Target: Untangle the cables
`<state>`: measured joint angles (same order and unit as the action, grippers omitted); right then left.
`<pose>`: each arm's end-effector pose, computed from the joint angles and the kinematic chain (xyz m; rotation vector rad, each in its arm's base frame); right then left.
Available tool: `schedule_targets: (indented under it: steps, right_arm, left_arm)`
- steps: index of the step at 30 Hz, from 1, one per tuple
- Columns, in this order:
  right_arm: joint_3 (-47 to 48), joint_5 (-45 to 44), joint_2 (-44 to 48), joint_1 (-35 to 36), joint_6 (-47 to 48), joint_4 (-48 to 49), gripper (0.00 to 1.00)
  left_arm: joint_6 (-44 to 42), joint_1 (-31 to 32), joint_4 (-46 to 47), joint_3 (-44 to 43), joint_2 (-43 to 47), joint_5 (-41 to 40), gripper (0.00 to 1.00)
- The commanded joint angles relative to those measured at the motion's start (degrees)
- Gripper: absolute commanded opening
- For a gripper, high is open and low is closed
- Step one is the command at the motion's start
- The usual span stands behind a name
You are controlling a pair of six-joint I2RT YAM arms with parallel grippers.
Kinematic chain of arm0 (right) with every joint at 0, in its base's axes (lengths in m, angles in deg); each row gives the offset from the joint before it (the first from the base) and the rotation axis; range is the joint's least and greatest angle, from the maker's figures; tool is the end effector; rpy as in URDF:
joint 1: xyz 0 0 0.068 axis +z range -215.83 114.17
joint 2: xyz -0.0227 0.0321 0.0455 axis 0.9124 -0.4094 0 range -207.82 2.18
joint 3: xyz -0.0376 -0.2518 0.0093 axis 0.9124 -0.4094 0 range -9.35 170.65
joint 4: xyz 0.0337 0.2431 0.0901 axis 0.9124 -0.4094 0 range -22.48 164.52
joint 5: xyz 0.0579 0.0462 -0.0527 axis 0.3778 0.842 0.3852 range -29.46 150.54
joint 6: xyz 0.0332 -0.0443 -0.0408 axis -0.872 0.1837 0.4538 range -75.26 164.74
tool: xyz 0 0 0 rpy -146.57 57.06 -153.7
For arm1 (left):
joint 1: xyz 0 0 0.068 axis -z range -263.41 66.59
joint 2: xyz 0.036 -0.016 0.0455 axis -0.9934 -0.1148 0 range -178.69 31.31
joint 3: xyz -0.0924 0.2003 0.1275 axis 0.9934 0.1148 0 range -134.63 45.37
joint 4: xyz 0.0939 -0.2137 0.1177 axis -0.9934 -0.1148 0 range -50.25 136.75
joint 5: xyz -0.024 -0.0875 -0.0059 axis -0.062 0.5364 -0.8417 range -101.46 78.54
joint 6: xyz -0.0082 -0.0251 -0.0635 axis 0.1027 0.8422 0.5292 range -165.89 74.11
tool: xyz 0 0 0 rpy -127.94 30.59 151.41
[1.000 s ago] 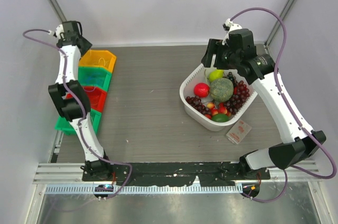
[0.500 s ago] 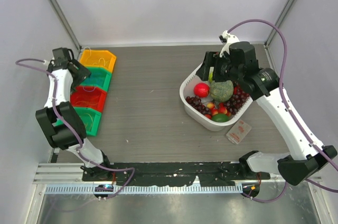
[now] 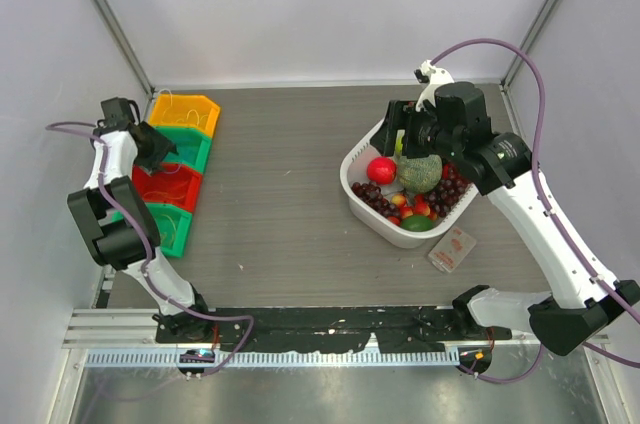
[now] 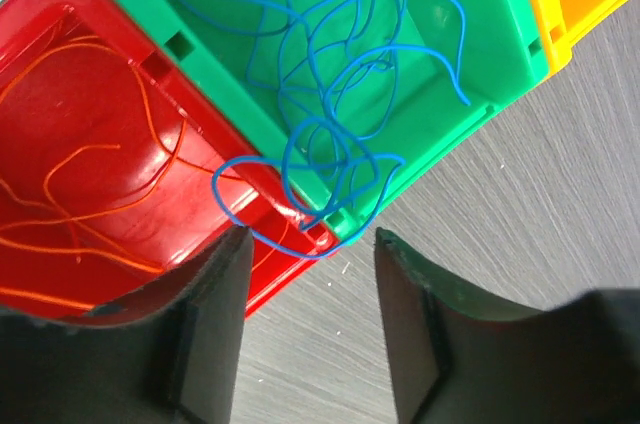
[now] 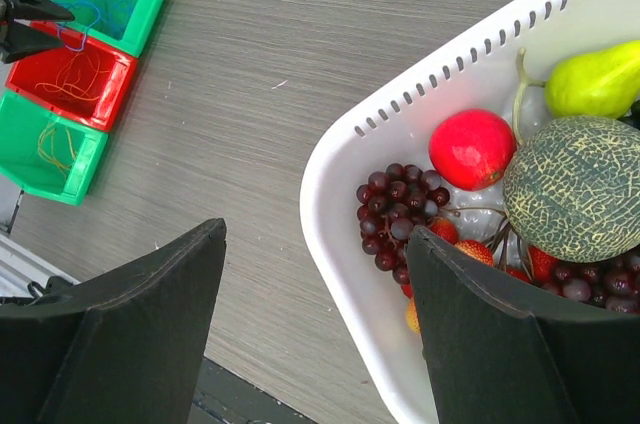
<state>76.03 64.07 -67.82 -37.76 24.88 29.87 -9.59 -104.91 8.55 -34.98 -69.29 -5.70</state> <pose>0.2361 0.1297 0.4035 -0.1910 2.1231 0.5673 0.3588 0.1354 0.2159 -1.2237 2.2935 -0.2242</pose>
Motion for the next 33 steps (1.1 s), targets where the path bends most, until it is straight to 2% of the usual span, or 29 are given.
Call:
schedule_targets:
  steps: [1,4,11,18,22,23,25,29,33]
  right_arm:
    - [1.0,-1.1,0.3,0.2,0.0,1.8,0.78]
    - [1.7,-1.4,-0.5,0.2,0.2,1.8,0.78]
    - [4.2,-2.0,-2.8,0.1,0.7,0.5,0.78]
    - [5.8,-2.6,-5.1,0.1,1.0,-0.7,0.78]
    - [6.9,-2.2,-6.3,0.1,0.9,-1.2,0.78]
    - [6.8,-1.8,-6.5,0.1,0.9,-1.1,0.78]
    - [6.3,-0.9,-6.5,0.1,0.3,-0.1,0.78]
    - [5.2,0.3,-6.1,0.1,-0.5,1.0,0.77]
    - [5.8,-3.3,-5.3,0.1,-0.4,-1.0,0.78]
  left_arm:
    - [1.0,-0.1,2.5,-4.5,-2.1,2.1,0.49]
    - [1.2,-0.1,3.6,-5.7,-3.0,1.5,0.31]
    - [1.0,0.0,4.4,-10.4,-7.8,0.2,0.0]
    - [0.9,0.0,6.6,-15.4,-14.9,1.3,0.0]
    - [-0.7,0.1,3.0,-21.3,-18.6,0.7,0.0]
    - [-1.0,0.1,2.2,-22.0,-18.2,0.1,0.03]
    - [-1.7,0.3,1.5,-22.0,-16.0,-0.5,0.23]
    - [-2.9,0.9,-1.2,-19.9,-9.2,-1.0,0.47]
    - [-4.3,2.9,-4.4,-15.0,-1.0,-1.8,0.6]
